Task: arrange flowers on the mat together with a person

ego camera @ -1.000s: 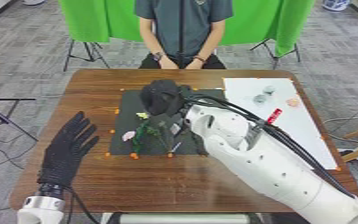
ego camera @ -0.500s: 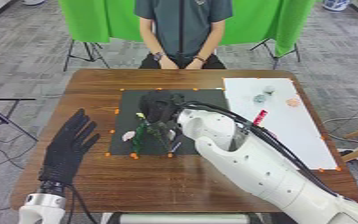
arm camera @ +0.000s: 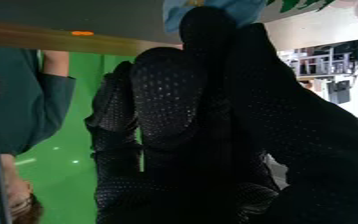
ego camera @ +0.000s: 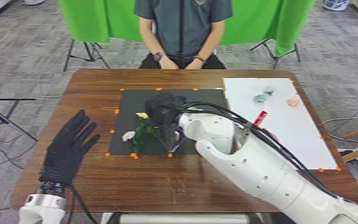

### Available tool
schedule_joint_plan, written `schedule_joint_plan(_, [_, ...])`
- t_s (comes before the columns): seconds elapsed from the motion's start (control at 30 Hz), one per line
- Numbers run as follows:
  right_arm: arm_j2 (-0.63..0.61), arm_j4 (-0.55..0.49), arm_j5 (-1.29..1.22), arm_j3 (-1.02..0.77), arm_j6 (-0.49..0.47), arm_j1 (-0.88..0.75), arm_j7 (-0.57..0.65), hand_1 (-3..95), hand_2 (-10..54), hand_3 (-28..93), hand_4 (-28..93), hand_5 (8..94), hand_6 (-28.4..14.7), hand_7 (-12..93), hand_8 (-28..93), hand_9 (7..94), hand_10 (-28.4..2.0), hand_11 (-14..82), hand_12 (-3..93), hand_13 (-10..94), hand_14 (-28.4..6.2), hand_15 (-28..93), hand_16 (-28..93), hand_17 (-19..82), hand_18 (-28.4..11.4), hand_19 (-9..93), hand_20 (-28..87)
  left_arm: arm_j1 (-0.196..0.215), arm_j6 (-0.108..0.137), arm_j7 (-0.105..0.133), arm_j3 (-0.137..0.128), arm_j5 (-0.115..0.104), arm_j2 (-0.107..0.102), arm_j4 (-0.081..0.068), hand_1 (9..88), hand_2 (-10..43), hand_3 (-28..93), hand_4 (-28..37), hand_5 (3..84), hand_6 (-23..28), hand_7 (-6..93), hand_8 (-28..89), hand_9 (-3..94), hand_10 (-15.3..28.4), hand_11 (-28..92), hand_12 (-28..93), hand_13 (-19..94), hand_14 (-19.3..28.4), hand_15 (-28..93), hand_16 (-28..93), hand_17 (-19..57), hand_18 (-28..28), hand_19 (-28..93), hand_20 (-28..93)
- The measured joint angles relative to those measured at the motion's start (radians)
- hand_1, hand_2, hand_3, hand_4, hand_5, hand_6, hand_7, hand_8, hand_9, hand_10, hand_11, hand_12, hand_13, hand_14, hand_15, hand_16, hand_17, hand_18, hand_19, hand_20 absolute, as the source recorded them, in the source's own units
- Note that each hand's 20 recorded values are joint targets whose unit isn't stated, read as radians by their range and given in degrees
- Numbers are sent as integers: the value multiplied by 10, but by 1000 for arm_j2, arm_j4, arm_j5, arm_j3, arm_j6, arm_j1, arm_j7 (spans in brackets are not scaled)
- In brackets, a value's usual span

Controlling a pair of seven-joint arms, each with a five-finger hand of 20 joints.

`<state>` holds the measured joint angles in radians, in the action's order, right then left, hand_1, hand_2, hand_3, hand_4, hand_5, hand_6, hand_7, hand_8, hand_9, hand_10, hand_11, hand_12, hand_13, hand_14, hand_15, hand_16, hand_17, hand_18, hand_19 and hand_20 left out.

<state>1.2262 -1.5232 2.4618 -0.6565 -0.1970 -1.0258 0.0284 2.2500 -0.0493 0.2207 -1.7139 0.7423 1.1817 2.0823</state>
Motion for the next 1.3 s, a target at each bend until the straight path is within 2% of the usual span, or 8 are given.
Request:
schedule_joint_plan(0.43, [-1,-5,-31,-2,9,-3,8,384,-95,767,-283,694,32,290,-35,844,-77,295,296,778,-53,625,282,336,-188,806,450,-1,0,-1,0,0,0,-1,293,-33,665,-220,266,30,159,-83,177,84,148,147,173,82,105,90,-97,183,371,136])
schedule_joint_plan(0.63, [-5,-43,-59,-24,41,-22,44,279,-56,809,-282,650,20,246,-151,820,-102,312,271,753,-69,642,284,315,-197,811,453,0,0,-1,0,0,1,0,291,-21,651,-219,261,24,167,-86,183,87,156,151,179,91,121,94,-100,187,377,137])
schedule_joint_plan(0.77, [-15,-111,-144,-69,114,-52,97,228,12,805,-267,546,-10,211,-129,643,-123,322,259,604,-109,652,235,241,-200,753,439,0,-1,-2,-1,0,2,0,288,-14,643,-220,262,21,181,-92,191,95,160,155,178,101,139,92,-102,192,382,137])
schedule_joint_plan(0.87, [-39,-221,-304,-141,173,-92,165,209,29,838,-242,468,-28,217,-128,485,-134,267,236,427,-122,533,170,138,-216,609,387,0,-1,-1,-1,0,5,0,285,-17,648,-224,266,21,187,-95,193,98,163,158,177,105,147,89,-104,193,387,135])
schedule_joint_plan(1.03, [-103,-420,-582,-385,158,-208,123,139,73,825,-238,399,-65,133,-93,384,-155,171,237,302,-144,401,188,91,-230,574,390,0,0,4,-1,1,10,0,280,-26,662,-234,267,22,190,-97,192,100,162,161,171,109,152,84,-112,207,388,129])
schedule_joint_plan(1.13, [-189,-503,-700,-550,103,-305,0,122,59,815,-242,369,-53,109,-80,350,-154,112,245,270,-139,252,259,54,-233,498,369,-1,1,21,-3,2,16,0,280,-27,665,-241,264,20,190,-97,192,101,163,164,169,110,153,81,-113,212,390,124])
schedule_joint_plan(1.2, [-262,-546,-782,-651,58,-387,-45,120,24,816,-243,355,-45,99,-77,333,-147,75,240,262,-133,140,310,32,-227,430,318,-2,7,51,-3,0,18,0,278,-28,665,-248,261,18,189,-98,192,100,161,165,165,109,148,78,-113,215,388,118])
schedule_joint_plan(1.3, [-359,-598,-937,-794,37,-542,-40,124,2,817,-243,348,-44,95,-72,328,-143,62,246,257,-130,82,343,13,-227,395,283,-4,21,94,-7,-3,14,-1,275,-32,664,-258,252,14,183,-97,186,98,152,164,160,112,118,70,-115,220,379,103])
